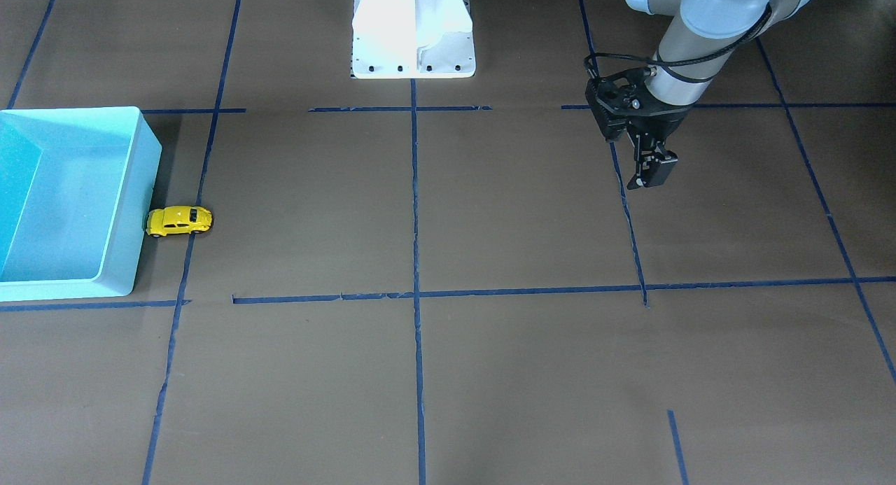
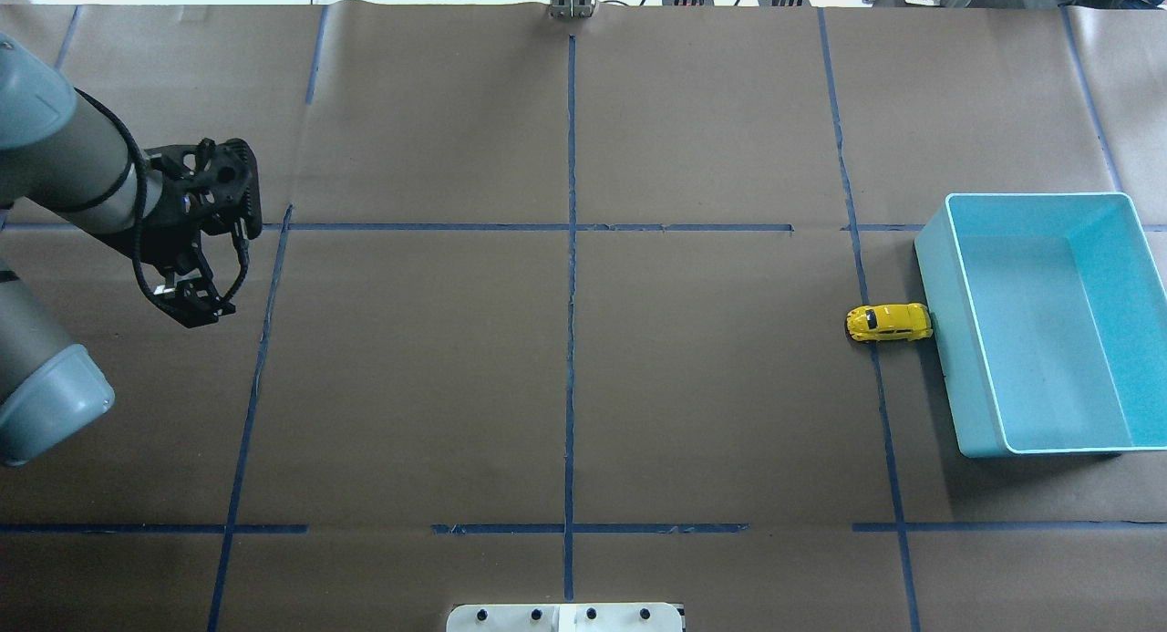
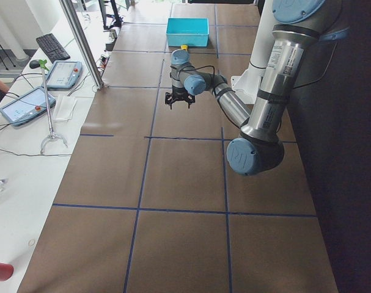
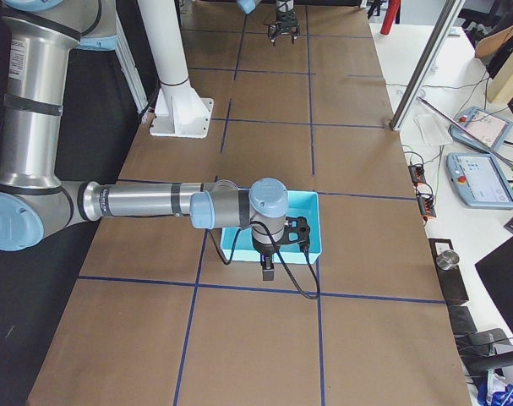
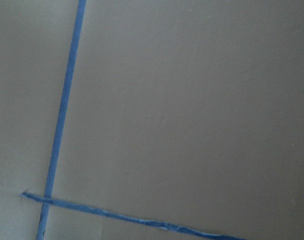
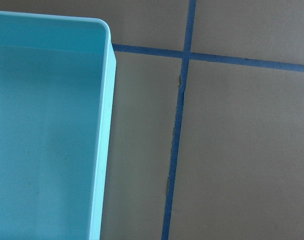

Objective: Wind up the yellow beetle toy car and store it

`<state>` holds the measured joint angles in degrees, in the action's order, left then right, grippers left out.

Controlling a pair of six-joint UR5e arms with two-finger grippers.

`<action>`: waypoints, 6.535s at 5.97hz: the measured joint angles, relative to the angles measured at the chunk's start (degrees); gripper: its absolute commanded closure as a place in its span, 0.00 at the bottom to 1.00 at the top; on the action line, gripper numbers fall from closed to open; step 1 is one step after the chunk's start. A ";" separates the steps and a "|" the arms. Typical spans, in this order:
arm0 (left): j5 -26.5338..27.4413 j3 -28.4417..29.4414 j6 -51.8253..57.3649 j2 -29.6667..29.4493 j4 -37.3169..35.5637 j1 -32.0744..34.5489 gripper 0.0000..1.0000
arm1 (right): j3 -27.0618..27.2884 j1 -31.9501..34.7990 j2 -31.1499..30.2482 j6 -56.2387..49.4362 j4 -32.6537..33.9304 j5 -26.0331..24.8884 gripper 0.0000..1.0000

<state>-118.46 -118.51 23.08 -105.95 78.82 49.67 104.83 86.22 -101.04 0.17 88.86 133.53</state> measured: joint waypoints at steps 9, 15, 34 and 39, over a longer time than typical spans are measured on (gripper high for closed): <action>-11.30 11.38 -9.82 10.39 -5.20 29.44 0.00 | 8.41 -1.65 -0.96 0.18 -0.34 9.46 0.00; -13.91 20.88 -11.62 16.78 4.28 37.77 0.00 | 13.11 -17.97 14.63 -0.12 -3.77 17.21 0.00; -17.44 22.60 -17.10 20.07 7.16 40.00 0.00 | -0.21 -44.26 27.12 -40.80 11.31 -24.04 0.00; -17.33 22.71 -17.10 20.04 7.11 39.98 0.00 | -5.08 -44.48 26.62 -40.73 6.21 -23.74 0.65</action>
<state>-135.79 -95.80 5.98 -85.91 85.93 89.65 99.75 41.74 -74.42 -40.56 95.07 109.78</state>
